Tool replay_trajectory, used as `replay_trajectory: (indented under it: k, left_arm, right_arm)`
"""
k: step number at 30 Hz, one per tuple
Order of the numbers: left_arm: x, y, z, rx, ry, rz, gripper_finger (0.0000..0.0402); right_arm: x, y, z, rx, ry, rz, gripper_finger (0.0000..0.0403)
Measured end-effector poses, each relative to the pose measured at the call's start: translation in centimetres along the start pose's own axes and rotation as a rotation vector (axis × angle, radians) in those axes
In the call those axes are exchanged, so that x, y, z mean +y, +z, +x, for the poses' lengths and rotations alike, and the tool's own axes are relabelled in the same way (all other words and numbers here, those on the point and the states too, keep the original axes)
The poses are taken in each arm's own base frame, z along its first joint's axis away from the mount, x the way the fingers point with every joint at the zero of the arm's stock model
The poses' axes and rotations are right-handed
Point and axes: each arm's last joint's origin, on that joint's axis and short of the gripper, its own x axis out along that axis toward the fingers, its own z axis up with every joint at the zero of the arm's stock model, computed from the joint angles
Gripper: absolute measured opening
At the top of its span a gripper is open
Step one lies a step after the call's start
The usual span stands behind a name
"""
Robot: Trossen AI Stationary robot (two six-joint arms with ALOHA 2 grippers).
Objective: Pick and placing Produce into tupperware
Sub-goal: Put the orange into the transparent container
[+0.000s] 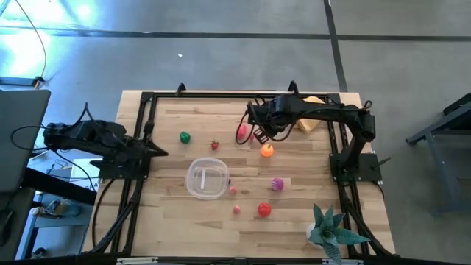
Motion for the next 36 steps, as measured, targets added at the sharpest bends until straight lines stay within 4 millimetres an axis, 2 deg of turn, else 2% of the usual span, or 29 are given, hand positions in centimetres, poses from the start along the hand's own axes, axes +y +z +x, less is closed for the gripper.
replay_trajectory:
  k: [5, 10, 19, 30, 36]
  left_arm:
    - [0.1, 0.0, 1.4, 0.128, 0.046, -0.073, 0.0003]
    - [0.0, 0.1, 3.0, 0.215, 0.010, -0.070, 0.0003]
    - [0.3, 0.7, 2.7, 0.238, -0.007, -0.057, 0.0003]
    - [0.3, 0.7, 2.7, 0.235, -0.010, -0.056, 0.0003]
    - [0.3, 0.7, 2.7, 0.236, -0.010, -0.056, 0.0003]
  right_arm:
    - [-0.2, -0.1, -0.4, -0.017, 0.008, -0.004, 0.0097]
    - [0.0, 0.1, -0.4, -0.034, 0.025, -0.022, 0.0097]
    - [0.3, 0.3, -0.4, -0.049, 0.073, -0.023, 0.0097]
    - [0.7, 0.0, -0.6, -0.054, 0.075, 0.179, 0.0097]
    - [2.0, -1.1, -0.9, -0.044, 0.093, 0.344, 0.0097]
